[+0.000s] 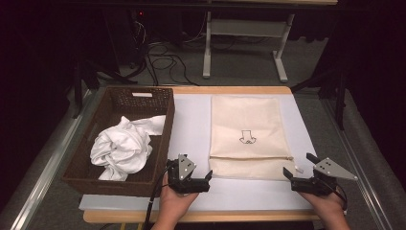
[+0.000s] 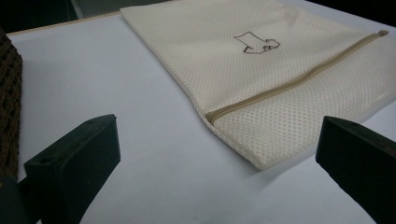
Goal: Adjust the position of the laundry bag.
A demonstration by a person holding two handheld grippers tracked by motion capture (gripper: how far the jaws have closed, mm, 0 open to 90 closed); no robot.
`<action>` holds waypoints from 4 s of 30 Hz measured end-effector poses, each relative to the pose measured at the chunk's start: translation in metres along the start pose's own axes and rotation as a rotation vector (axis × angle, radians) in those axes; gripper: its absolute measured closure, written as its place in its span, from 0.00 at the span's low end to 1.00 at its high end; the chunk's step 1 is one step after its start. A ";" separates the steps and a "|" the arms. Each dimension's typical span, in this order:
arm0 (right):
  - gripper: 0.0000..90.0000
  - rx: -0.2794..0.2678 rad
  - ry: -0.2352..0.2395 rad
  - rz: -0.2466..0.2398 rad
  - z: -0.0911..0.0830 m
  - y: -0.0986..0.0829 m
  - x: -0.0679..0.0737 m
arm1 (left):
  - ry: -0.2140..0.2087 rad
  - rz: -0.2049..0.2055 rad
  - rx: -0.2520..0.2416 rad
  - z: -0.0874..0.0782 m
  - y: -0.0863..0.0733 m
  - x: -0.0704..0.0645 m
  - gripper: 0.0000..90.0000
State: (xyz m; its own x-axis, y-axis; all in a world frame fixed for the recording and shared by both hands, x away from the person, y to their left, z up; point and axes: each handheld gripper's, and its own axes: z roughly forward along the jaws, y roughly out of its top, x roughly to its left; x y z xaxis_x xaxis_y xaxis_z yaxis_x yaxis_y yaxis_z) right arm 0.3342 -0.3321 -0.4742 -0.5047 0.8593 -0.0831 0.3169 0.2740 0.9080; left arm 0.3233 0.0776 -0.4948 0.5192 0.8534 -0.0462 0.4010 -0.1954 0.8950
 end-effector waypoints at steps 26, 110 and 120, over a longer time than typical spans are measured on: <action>0.03 -0.036 0.034 0.059 -0.005 -0.009 -0.012 | -0.023 -0.014 0.009 0.003 -0.002 0.000 0.12; 0.64 0.297 0.095 0.192 0.027 -0.026 -0.016 | -0.166 -0.078 0.246 0.034 -0.017 -0.004 0.83; 0.83 0.325 0.113 0.069 0.038 -0.018 0.009 | -0.084 -0.029 0.233 0.014 -0.023 0.003 0.85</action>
State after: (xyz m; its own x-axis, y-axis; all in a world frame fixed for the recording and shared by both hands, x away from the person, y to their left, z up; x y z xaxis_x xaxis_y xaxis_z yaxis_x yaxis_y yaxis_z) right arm 0.3550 -0.3129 -0.5070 -0.5535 0.8321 0.0364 0.5833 0.3561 0.7301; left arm 0.3264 0.0781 -0.5220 0.5619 0.8190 -0.1159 0.5746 -0.2857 0.7670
